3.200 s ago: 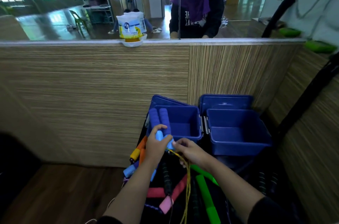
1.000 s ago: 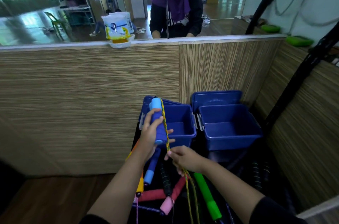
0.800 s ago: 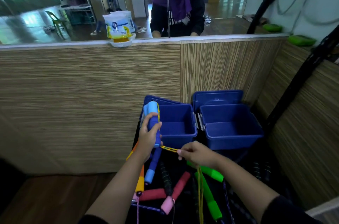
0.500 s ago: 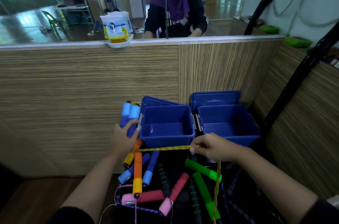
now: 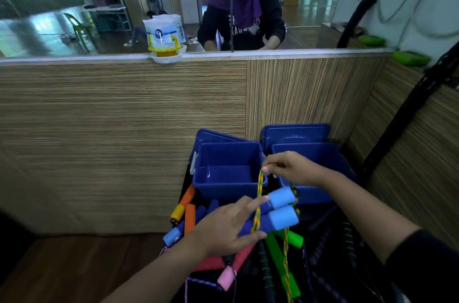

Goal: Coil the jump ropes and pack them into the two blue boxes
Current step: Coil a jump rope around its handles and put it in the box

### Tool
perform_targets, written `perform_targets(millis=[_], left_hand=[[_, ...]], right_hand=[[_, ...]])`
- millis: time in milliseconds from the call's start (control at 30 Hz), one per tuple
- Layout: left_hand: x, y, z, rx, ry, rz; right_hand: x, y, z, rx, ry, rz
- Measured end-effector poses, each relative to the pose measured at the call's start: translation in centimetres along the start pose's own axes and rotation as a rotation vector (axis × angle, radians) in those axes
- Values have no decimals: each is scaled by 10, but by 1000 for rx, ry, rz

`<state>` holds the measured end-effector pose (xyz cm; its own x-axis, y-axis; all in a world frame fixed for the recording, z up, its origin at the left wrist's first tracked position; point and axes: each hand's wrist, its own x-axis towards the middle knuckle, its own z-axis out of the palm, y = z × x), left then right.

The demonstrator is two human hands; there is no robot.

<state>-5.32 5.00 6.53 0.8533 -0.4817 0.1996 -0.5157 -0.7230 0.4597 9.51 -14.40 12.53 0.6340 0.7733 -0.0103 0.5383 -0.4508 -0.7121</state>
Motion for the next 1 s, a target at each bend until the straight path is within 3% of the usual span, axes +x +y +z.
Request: perform_targets(millis=[167,333,433,500,600,733,900,1000], left_hand=[[7,8,-16,-247,256,-82],[26,-12,-27,-241,555,-238],[40,-30,-29,-216,779,-389],[44,-45,-32,-203,832,-525],[37,-64,-25,-22,631,-637],[20,-66,2,139,182,-447],[8,-35,6,71,-58,-136],[5,-14,-1,-25,-65,-39]], right_hand=[[-6,21,12,383,37,132],[-10,1,73,597,46,199],[-10,-12,100,514,34,214],[-11,-18,107,307,-2,158],[-6,-23,95,-16,-6,47],[1,-24,63,-232,-97,18],[-5,-8,30,-166,-191,46],[-11,-2,21,53,-209,77]])
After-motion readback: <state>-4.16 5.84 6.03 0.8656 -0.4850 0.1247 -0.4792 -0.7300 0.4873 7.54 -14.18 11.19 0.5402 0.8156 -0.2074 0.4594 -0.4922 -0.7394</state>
